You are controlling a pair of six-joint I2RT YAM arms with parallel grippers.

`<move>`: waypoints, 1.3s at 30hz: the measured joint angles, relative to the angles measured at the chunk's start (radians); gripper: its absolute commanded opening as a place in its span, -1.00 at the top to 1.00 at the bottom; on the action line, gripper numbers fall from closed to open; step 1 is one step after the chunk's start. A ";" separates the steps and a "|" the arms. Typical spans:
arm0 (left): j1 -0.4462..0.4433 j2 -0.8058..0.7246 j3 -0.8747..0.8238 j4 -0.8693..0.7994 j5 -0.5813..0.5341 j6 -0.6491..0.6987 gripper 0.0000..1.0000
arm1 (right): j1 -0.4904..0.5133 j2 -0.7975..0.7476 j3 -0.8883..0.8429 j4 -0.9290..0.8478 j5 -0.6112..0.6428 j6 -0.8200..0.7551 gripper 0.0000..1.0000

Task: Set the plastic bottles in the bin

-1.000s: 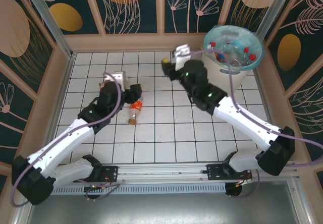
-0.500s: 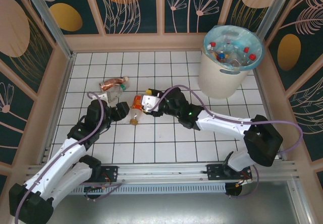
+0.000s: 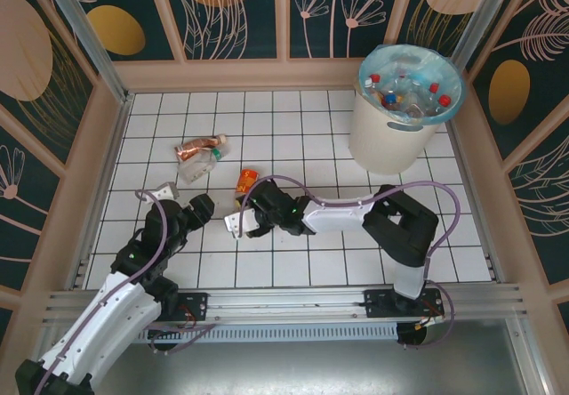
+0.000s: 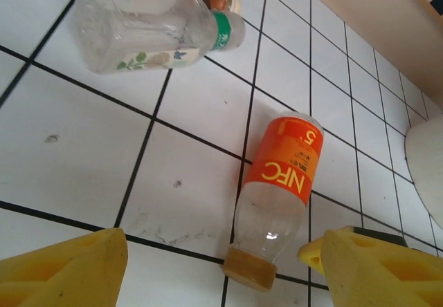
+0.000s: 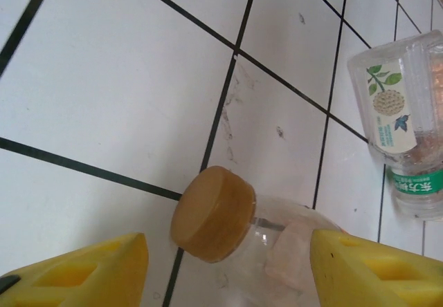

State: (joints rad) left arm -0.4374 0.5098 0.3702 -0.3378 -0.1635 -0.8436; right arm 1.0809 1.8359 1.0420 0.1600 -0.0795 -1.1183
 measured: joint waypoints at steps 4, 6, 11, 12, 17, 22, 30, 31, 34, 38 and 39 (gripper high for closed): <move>0.000 0.001 0.000 -0.008 -0.014 0.000 -0.49 | 0.000 0.013 0.026 -0.007 0.011 -0.034 -0.28; 0.000 0.002 0.000 -0.008 -0.021 0.001 -0.49 | 0.000 0.033 0.049 -0.013 0.022 -0.049 -0.28; 0.000 0.008 0.001 -0.008 -0.026 0.001 -0.49 | -0.002 0.079 0.083 -0.058 0.034 -0.080 -0.28; 0.000 0.008 0.002 -0.008 -0.027 0.002 -0.49 | -0.002 0.085 0.087 -0.067 0.035 -0.083 -0.28; 0.000 0.008 0.002 -0.007 -0.029 0.002 -0.49 | -0.004 0.126 0.136 -0.105 0.053 -0.108 -0.27; 0.000 0.008 0.003 -0.007 -0.029 0.005 -0.49 | -0.004 0.153 0.153 -0.105 0.075 -0.142 -0.26; 0.000 0.008 0.009 -0.007 -0.029 0.005 -0.50 | -0.006 0.181 0.205 -0.123 0.099 -0.162 -0.30; 0.000 0.008 0.010 -0.006 -0.030 0.005 -0.50 | -0.007 0.181 0.210 -0.120 0.099 -0.150 -0.30; 0.000 0.008 0.011 -0.007 -0.037 0.005 -0.51 | -0.009 0.166 0.201 -0.087 0.098 -0.079 -0.32; 0.000 0.002 0.016 -0.007 -0.054 0.009 -0.51 | -0.027 0.049 0.094 0.023 0.086 0.113 -0.34; 0.000 0.001 0.020 -0.007 -0.058 0.014 -0.52 | -0.040 0.007 0.056 0.058 0.080 0.185 -0.34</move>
State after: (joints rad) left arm -0.4374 0.5110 0.3904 -0.3447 -0.2211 -0.8299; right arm 1.0409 1.8427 1.0977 0.2180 0.0002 -0.9333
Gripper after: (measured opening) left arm 0.756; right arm 0.669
